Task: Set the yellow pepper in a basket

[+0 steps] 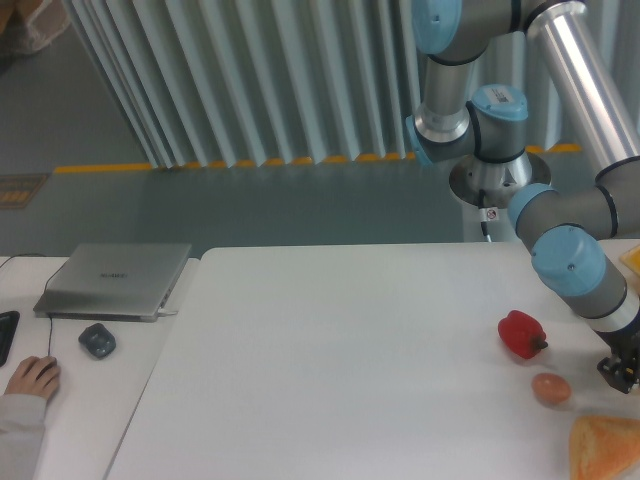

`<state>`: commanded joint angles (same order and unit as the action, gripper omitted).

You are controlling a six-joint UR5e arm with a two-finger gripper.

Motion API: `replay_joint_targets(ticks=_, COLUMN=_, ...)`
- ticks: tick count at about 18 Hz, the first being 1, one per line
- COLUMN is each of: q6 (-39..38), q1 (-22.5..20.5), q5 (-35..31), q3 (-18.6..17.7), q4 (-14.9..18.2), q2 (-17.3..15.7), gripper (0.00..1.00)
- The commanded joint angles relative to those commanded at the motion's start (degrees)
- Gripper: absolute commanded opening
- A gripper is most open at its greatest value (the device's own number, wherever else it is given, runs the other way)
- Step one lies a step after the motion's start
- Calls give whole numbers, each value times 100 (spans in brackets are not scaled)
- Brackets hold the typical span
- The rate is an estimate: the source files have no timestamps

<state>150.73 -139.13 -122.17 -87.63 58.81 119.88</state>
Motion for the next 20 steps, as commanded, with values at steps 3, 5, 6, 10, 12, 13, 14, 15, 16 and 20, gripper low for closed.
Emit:
replay_joint_targets(ticks=3, q6=9, q1=0, q5=-131, q3=-9, q4=-124, q2=141, gripper=100)
replay_joint_targets(ticks=5, q6=9, q1=0, q5=-149, q3=-9, q4=-141, q2=150, gripper=100)
replay_joint_targets(ticks=6, q6=17, q1=-9, q5=-176, q3=-9, q4=-141, q2=150, gripper=100)
replay_joint_targets(ticks=10, q6=185, q1=-35, q5=-281, q3=-61, q4=-141, q2=124, gripper=100)
replay_joint_targets(ticks=12, q6=185, q1=-35, q5=-290, q3=-97, q4=-150, q2=123, gripper=99)
replay_joint_targets(ticks=13, q6=185, q1=-35, q5=-290, q3=-105, q4=-159, q2=124, gripper=96)
replay_joint_targets(ticks=14, q6=185, q1=-26, q5=-290, q3=-106, q4=-159, q2=124, gripper=90)
replay_joint_targets(ticks=15, q6=176, q1=-35, q5=-290, q3=-114, q4=-159, q2=124, gripper=85)
replay_joint_targets(ticks=16, q6=176, q1=-26, q5=-290, q3=-106, q4=-159, q2=124, gripper=69)
replay_joint_targets(ticks=20, q6=106, q1=-26, q5=-290, q3=-167, q4=-211, q2=97, gripper=51)
